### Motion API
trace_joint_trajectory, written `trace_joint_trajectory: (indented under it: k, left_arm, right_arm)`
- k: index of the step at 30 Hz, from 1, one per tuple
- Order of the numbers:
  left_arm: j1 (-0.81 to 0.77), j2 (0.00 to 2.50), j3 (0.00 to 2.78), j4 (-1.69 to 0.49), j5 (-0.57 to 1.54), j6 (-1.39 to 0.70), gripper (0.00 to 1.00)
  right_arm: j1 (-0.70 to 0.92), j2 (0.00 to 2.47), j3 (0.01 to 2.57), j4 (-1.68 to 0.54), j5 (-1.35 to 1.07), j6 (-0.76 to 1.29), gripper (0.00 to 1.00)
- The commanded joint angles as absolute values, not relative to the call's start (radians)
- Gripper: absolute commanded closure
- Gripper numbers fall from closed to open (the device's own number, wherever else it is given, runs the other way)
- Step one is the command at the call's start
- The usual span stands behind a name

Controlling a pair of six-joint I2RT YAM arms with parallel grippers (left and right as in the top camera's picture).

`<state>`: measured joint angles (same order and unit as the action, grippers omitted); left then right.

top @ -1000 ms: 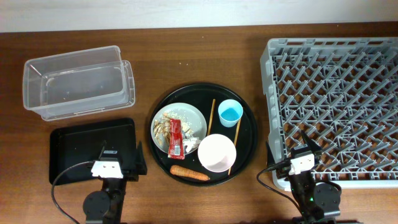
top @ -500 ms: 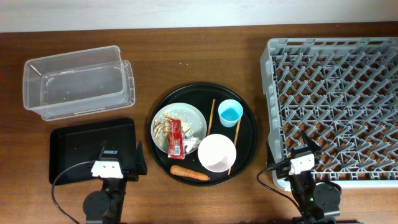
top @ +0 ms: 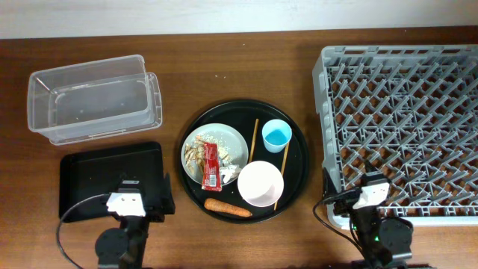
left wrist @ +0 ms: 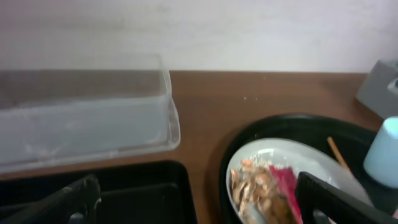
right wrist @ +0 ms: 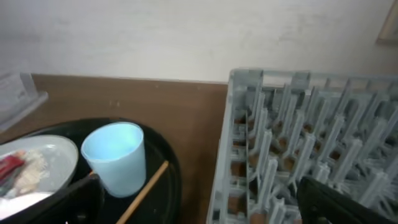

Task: Sort waste into correct bins and load items into the dishwasher rack

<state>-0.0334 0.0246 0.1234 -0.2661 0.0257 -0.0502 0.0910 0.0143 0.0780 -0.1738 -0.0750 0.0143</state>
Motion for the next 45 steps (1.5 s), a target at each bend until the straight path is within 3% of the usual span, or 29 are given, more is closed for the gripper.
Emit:
trace_joint_trajectory:
  k: [1, 8, 12, 14, 20, 27, 31, 32, 33, 38, 39, 41, 45]
  left_arm:
    - [-0.036, 0.128, 0.291, -0.36, 0.03, -0.064, 0.01]
    - [-0.036, 0.638, 0.701, -0.591, 0.116, -0.064, 0.01]
    - [-0.036, 0.917, 0.989, -0.927, 0.166, -0.064, 0.01]
    - [-0.036, 0.961, 1.011, -0.978, 0.166, -0.064, 0.01]
    - [-0.052, 1.057, 1.011, -0.881, 0.263, -0.064, 0.01]
    - [-0.243, 1.447, 1.011, -0.82, 0.263, -0.064, 0.07]
    - [-0.31, 1.615, 1.011, -0.773, 0.263, -0.064, 0.32]
    - [-0.322, 1.639, 1.011, -0.759, 0.263, -0.064, 0.42]
    - [-0.33, 1.655, 1.011, -0.745, 0.262, -0.064, 0.58]
    - [-0.333, 1.7, 1.01, -0.733, 0.217, -0.064, 0.61]
    - [-0.333, 1.702, 1.01, -0.733, 0.217, -0.064, 0.67]
    - [-0.333, 1.702, 1.011, -0.733, 0.216, -0.064, 1.0]
    - [-0.303, 1.641, 1.086, -0.753, 0.213, -0.064, 1.0]
  right_arm:
    - [0.097, 0.036, 0.208, -0.263, -0.063, 0.061, 0.02]
    - [0.097, 0.367, 0.507, -0.519, -0.063, 0.061, 0.02]
    - [0.097, 0.661, 0.774, -0.78, -0.062, 0.06, 0.02]
    - [0.097, 0.751, 0.83, -0.813, -0.082, 0.061, 0.02]
    - [0.097, 0.827, 0.841, -0.827, -0.108, 0.061, 0.02]
    - [0.097, 0.827, 0.841, -0.826, -0.096, 0.061, 0.02]
    - [0.097, 0.827, 0.841, -0.826, -0.096, 0.061, 0.02]
    - [0.097, 0.827, 0.841, -0.826, -0.096, 0.061, 0.02]
    - [0.097, 0.827, 0.841, -0.826, -0.096, 0.061, 0.02]
    - [0.097, 0.827, 0.841, -0.827, -0.097, 0.061, 0.02]
    - [0.097, 0.827, 0.841, -0.827, -0.097, 0.061, 0.02]
    - [0.097, 0.827, 0.841, -0.827, -0.096, 0.061, 0.02]
    - [0.097, 0.827, 0.841, -0.827, -0.096, 0.061, 0.02]
